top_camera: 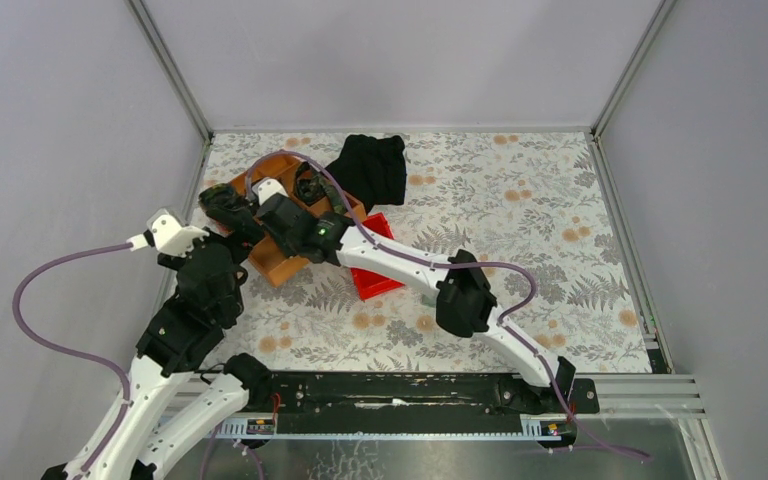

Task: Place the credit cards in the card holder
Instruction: Place the distractor at the center of the board, then pick up the credit card from the storage box.

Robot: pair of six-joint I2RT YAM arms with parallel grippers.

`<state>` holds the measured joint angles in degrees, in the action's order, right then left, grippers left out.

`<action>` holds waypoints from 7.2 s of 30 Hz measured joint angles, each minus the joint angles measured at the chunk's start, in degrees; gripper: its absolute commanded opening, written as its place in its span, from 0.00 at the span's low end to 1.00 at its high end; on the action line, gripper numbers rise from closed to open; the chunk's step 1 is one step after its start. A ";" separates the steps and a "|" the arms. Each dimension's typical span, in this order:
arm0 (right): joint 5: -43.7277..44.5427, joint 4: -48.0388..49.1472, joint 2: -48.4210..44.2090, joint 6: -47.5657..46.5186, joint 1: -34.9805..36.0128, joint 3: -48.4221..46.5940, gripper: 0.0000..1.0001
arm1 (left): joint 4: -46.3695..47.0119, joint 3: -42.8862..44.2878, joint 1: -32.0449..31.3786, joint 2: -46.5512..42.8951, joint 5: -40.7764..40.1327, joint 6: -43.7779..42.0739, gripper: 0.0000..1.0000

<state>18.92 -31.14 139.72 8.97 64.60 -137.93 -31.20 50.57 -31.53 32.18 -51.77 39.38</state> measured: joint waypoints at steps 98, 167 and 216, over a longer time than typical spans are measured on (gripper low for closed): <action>-22.21 13.92 -26.71 7.17 -18.12 52.04 0.61 | 15.04 -13.46 0.13 30.49 34.99 19.02 0.98; -9.27 0.37 -18.36 1.60 -18.56 36.85 0.00 | 23.89 -16.41 6.54 35.36 42.80 17.68 0.97; -50.05 -3.61 -60.22 8.22 -20.52 63.80 0.00 | 40.68 -17.31 12.83 23.67 101.85 3.06 0.62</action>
<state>-31.14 -34.74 79.50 17.19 44.07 -74.13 9.47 33.26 -18.70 55.86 50.09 42.44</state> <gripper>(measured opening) 0.015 0.644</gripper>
